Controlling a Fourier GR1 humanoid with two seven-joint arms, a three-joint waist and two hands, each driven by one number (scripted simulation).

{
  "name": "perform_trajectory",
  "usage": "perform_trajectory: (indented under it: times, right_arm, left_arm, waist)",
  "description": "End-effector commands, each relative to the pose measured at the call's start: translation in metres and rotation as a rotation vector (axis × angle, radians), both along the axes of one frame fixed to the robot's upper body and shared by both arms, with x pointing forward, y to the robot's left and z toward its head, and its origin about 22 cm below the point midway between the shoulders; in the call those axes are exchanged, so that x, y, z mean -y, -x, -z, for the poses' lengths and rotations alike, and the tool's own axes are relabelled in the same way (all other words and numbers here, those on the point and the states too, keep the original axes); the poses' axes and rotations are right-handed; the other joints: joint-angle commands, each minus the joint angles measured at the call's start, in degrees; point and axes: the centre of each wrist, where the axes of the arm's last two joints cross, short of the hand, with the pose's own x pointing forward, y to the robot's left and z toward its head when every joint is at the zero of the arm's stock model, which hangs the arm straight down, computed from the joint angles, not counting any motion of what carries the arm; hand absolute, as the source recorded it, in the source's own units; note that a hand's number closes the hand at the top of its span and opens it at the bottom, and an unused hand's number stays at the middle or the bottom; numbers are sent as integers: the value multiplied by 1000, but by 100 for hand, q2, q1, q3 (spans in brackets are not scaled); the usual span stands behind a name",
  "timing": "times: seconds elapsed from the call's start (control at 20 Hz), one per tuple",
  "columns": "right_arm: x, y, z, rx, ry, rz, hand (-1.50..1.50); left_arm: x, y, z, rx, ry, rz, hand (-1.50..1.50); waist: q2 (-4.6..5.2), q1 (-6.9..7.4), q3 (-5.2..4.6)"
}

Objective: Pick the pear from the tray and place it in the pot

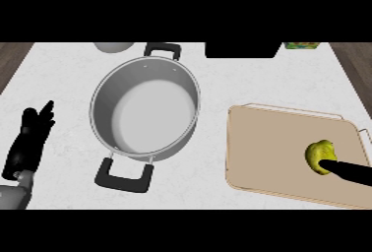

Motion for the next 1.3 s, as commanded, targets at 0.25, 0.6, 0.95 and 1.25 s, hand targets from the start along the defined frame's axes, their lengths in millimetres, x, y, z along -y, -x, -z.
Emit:
perform_trajectory:
  times: [0.25, 0.6, 0.95, 1.25]
  right_arm:
    - [-6, -14, 35, -171, -105, 108, -150]
    - [-17, -29, 49, -162, -109, 99, -150]
    - [-4, -32, 55, -222, -86, 106, -150]
    - [-6, -47, 62, -215, -155, 118, -150]
  left_arm:
    - [-2, 7, -7, -11, 7, 6, 0]
    - [-2, 0, -7, 22, 7, -6, 0]
    - [5, -6, 3, 5, -7, -2, 0]
    - [7, 3, -5, 0, 9, 8, 0]
  waist:
    - [7, 63, 18]
    - [5, 30, 16]
    - [-1, -20, 15]
    - [-2, 18, 18]
